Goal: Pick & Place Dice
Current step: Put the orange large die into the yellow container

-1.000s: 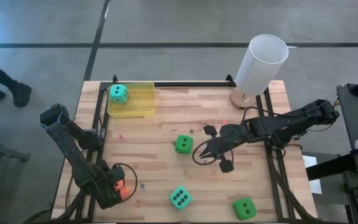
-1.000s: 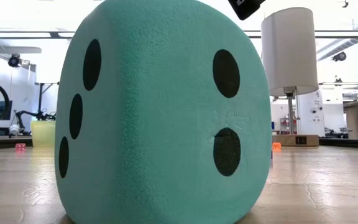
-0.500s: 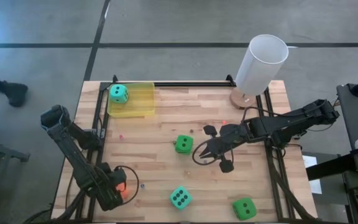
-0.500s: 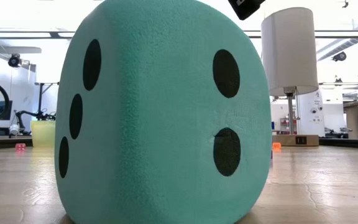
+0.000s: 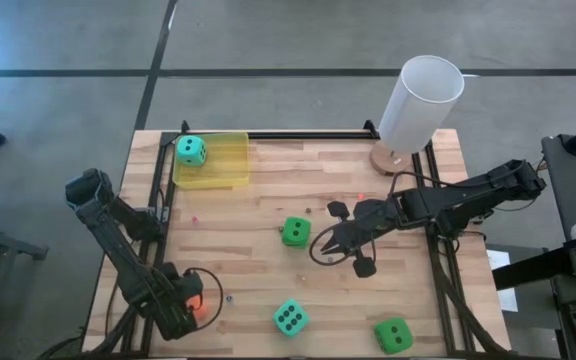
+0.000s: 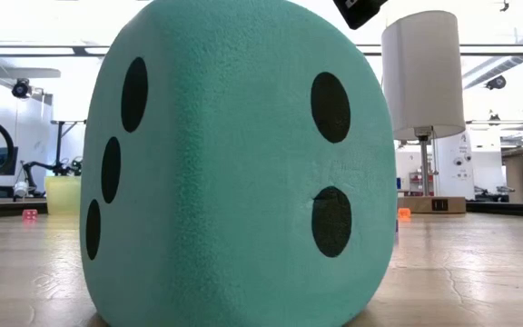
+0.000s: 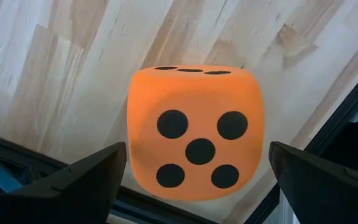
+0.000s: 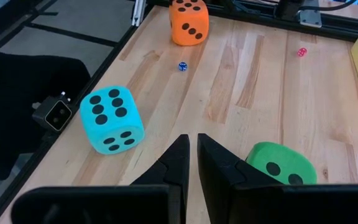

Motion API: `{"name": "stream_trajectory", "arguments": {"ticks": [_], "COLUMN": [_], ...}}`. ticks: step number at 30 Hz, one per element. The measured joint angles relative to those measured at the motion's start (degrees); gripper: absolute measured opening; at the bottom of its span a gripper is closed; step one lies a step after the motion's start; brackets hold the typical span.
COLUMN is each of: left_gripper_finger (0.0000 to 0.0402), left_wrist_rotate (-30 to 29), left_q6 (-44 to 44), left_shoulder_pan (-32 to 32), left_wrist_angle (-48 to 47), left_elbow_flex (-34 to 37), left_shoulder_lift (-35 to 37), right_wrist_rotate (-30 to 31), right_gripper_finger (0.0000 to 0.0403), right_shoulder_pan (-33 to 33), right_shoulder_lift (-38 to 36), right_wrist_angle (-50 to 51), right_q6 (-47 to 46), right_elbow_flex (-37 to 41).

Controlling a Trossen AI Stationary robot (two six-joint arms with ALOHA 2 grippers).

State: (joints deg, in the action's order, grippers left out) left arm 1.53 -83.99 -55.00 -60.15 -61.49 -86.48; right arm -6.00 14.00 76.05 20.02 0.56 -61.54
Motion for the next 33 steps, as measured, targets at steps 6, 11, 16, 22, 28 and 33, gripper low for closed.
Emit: {"name": "stream_trajectory", "arguments": {"ticks": [6, 11, 16, 22, 28, 33], "left_gripper_finger": [0.04, 0.04, 0.04, 0.04, 0.04, 0.04], "left_wrist_rotate": [0.02, 0.23, 0.26, 0.23, 0.24, 0.26], "left_q6": [0.22, 0.22, 0.2, -0.02, -0.24, -0.39], "left_shoulder_pan": [-0.04, -0.07, -0.09, -0.08, -0.08, -0.07], "left_wrist_angle": [-0.08, 0.5, 0.85, 1.22, 1.44, 2.3], "left_elbow_flex": [0.11, 0.15, 0.28, 0.39, 0.71, 1.99], "left_shoulder_lift": [-1.49, -2.19, -2.19, -2.19, -2.19, -2.12], "right_wrist_rotate": [0.0, 0.0, 0.0, 0.0, 0.0, 0.01], "right_gripper_finger": [0.0028, 0.0028, 0.0028, 0.0028, 0.0028, 0.0028], "right_shoulder_pan": [-0.02, -0.01, 0.0, 0.0, 0.0, 0.0], "right_shoulder_lift": [0.04, 0.04, 0.04, 0.04, 0.04, 0.04], "right_wrist_angle": [-0.01, 0.01, 0.01, 0.01, -0.01, 0.01], "right_q6": [-0.05, 0.02, -0.13, -0.06, 0.0, -0.02], "right_elbow_flex": [0.0, 0.0, 0.0, 0.0, 0.0, 0.0]}}
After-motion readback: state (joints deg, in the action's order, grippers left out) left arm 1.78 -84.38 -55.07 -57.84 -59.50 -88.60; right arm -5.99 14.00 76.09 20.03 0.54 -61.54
